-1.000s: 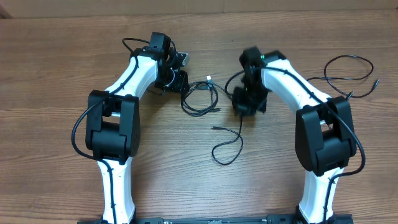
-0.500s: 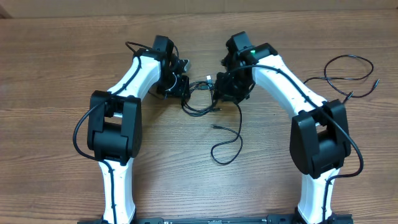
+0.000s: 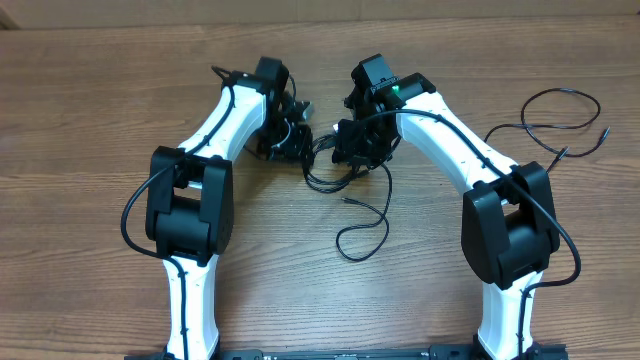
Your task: Untangle cables
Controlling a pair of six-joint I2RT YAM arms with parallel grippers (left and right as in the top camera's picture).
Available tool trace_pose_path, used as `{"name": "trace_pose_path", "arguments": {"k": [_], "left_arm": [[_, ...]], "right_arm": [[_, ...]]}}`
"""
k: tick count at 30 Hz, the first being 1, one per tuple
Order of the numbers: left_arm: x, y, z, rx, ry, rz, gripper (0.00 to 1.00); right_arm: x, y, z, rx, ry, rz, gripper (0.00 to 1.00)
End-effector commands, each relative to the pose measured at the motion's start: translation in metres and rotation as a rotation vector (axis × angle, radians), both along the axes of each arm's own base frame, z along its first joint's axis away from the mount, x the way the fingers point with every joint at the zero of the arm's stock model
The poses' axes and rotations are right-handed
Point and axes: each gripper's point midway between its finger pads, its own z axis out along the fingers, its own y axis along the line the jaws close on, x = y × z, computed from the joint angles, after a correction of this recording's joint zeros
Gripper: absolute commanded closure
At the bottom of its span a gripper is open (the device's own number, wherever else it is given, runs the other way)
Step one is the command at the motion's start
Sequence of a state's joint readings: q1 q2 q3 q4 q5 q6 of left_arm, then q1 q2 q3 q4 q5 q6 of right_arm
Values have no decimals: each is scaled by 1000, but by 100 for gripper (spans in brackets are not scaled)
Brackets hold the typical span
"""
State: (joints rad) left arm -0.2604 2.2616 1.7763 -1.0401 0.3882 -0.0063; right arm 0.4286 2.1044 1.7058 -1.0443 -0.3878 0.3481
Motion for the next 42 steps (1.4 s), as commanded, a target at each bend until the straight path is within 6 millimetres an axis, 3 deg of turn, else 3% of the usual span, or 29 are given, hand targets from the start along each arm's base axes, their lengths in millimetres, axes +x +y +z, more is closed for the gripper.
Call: {"name": "trace_pose_path", "arguments": {"k": [1, 11, 17, 30, 34, 42], "left_arm": [[7, 4, -4, 53, -25, 3, 55], [3, 10, -36, 129, 11, 3, 64], [2, 5, -35, 107, 17, 3, 77], [-6, 4, -35, 107, 42, -12, 86], [-7, 5, -35, 109, 50, -11, 95], [-9, 6, -35, 111, 56, -11, 89]], "right_arm": [[6, 0, 5, 4, -11, -24, 72], [11, 2, 4, -11, -14, -91, 73], [14, 8, -3, -42, -39, -130, 73], [-9, 50, -38, -11, -104, -44, 71], [-9, 60, -46, -17, -158, -31, 62], [-11, 68, -65, 10, -200, -60, 50]]}}
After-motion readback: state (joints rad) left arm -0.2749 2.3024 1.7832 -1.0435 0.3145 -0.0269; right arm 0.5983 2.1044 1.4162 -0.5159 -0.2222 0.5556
